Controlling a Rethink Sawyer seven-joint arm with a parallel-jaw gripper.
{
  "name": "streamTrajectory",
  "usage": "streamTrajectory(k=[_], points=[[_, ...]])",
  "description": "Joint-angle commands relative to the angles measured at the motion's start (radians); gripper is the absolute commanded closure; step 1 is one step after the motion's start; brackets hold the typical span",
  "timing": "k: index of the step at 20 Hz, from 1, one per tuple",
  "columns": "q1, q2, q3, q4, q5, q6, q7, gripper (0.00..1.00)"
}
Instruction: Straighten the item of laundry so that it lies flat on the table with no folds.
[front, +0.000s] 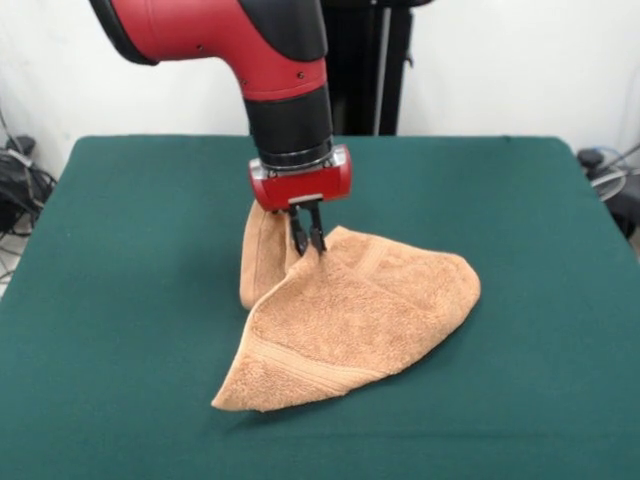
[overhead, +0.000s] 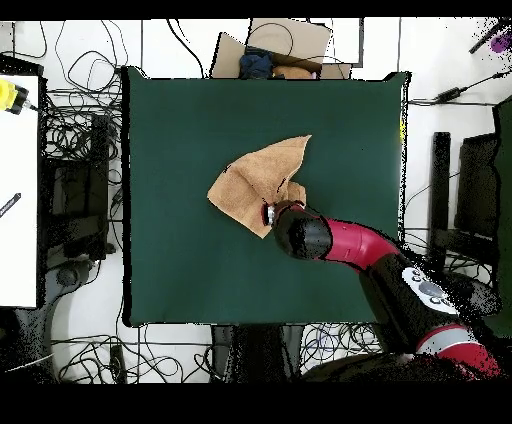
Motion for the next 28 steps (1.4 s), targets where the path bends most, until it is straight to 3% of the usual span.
streamTrajectory(k=[1,8,28], points=[[0.090,-0.008,-0.089,-0.047,-0.121,-0.018,0.053,1.00],[0.103,0.096,-0.082,-0.152,-0.121,-0.010,0.060,1.00],[0.131,0.055,-0.090,-0.127,-0.075,0.035,0.117,1.00]])
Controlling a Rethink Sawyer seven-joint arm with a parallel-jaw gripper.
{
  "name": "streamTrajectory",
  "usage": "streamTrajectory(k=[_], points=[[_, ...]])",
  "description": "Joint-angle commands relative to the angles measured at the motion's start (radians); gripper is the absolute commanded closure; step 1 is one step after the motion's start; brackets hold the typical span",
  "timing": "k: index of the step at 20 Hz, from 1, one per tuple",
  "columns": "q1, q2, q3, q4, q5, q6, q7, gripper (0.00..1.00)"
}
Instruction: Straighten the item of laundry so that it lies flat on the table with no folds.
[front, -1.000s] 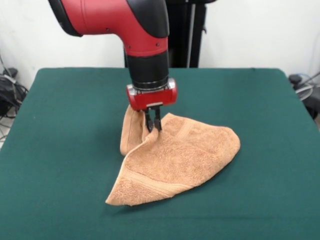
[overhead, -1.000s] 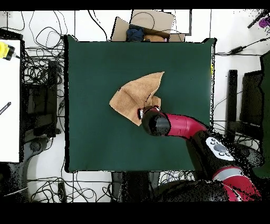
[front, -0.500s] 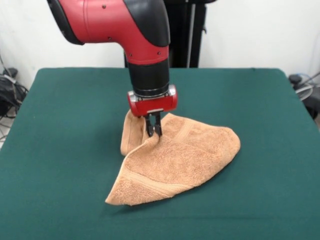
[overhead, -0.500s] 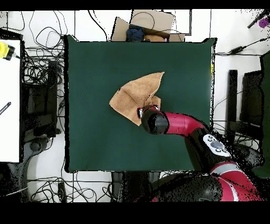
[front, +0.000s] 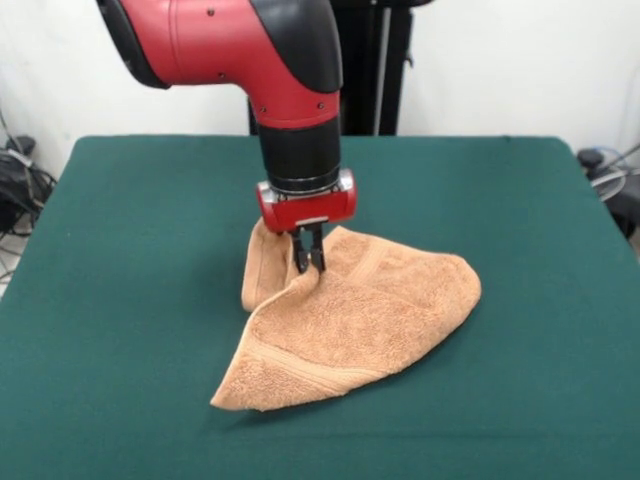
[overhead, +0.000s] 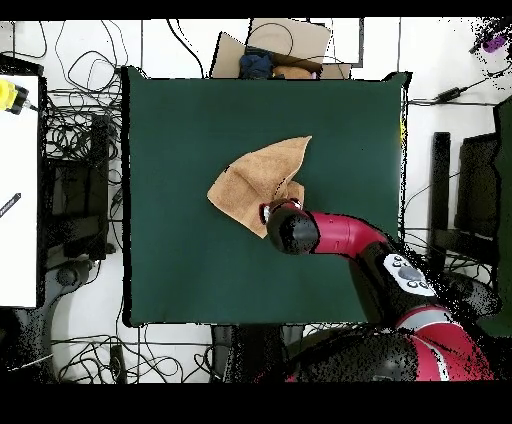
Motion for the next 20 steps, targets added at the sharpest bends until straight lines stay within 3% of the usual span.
streamTrajectory(k=[1,4,13,14,20], points=[[0.044,-0.001,-0.024,-0.040,-0.005,0.037,0.115,1.00],[0.038,-0.015,-0.020,-0.029,0.005,0.067,0.110,1.00],[0.087,-0.204,-0.038,0.006,0.042,0.314,0.080,1.00],[0.081,-0.217,-0.027,0.010,0.031,0.318,0.083,0.00],[0.103,-0.244,-0.048,0.015,0.016,0.325,0.122,0.00]])
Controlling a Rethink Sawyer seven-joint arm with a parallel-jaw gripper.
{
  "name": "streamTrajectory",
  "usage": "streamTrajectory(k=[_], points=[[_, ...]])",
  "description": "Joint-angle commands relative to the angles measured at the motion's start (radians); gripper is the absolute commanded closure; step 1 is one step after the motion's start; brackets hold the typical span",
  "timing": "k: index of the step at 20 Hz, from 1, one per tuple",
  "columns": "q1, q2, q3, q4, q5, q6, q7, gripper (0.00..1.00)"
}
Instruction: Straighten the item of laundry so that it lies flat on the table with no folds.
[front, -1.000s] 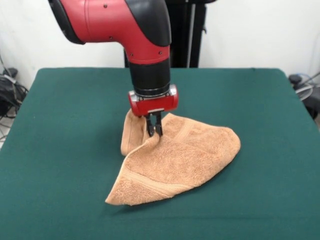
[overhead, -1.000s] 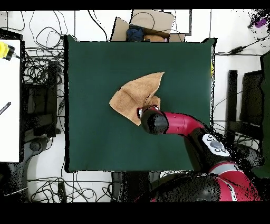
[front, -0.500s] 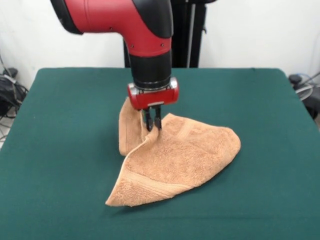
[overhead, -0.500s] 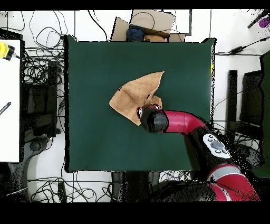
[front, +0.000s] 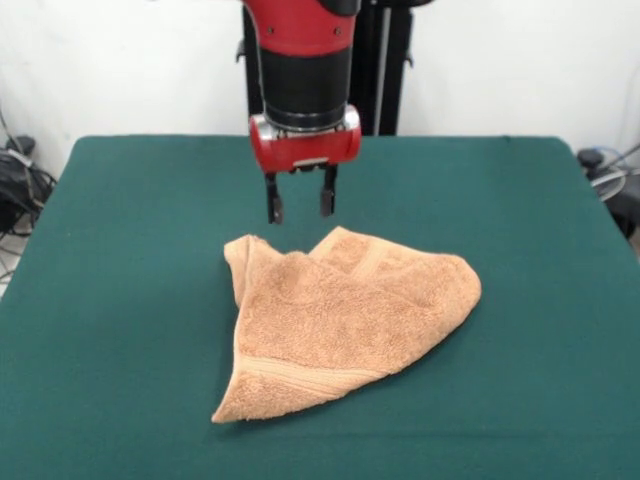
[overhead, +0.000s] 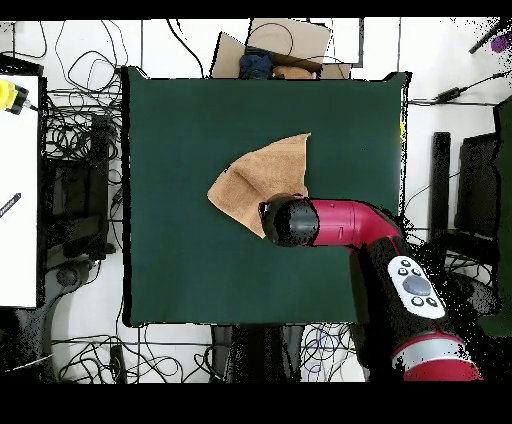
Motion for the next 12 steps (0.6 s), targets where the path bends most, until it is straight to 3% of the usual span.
streamTrajectory(k=[1,12], points=[[0.034,-0.035,-0.030,0.017,0.012,0.054,0.126,0.00],[0.024,0.120,-0.032,-0.005,-0.023,-0.098,0.149,0.00]])
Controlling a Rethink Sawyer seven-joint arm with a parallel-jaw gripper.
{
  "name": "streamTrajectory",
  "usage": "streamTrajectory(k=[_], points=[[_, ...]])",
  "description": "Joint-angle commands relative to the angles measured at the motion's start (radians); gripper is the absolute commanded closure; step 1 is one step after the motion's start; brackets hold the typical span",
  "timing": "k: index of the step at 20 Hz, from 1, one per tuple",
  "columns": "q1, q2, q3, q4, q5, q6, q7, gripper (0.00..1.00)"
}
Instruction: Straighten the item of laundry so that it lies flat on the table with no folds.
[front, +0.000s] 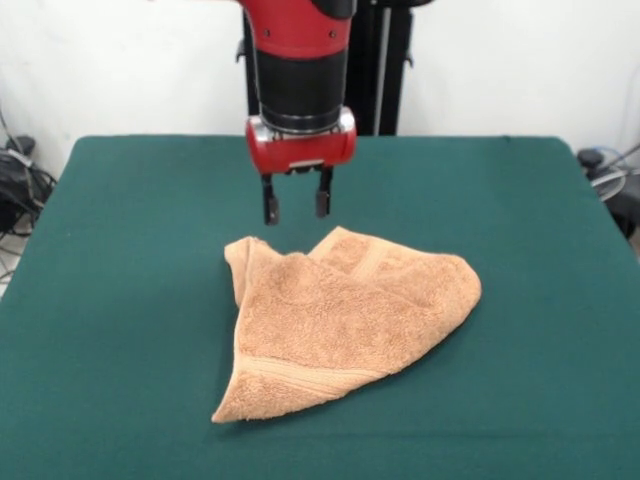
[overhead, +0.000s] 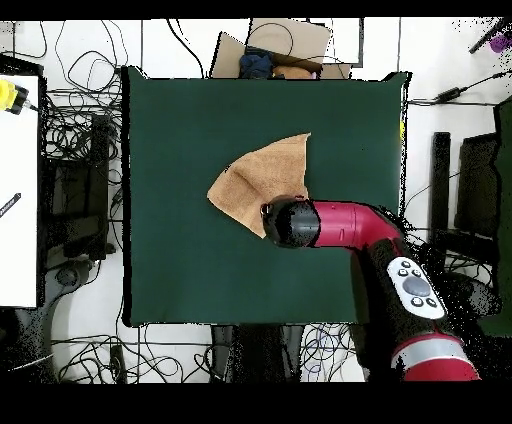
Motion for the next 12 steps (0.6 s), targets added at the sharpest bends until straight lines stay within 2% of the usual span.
streamTrajectory(k=[1,5,9,12], points=[[0.025,0.124,-0.024,-0.007,-0.030,-0.116,0.160,0.00],[0.068,0.182,-0.087,0.048,-0.038,-0.251,0.244,0.00],[0.122,0.169,-0.134,0.145,0.005,-0.331,0.303,0.00],[0.168,0.156,-0.166,0.159,0.039,-0.350,0.304,0.00]])
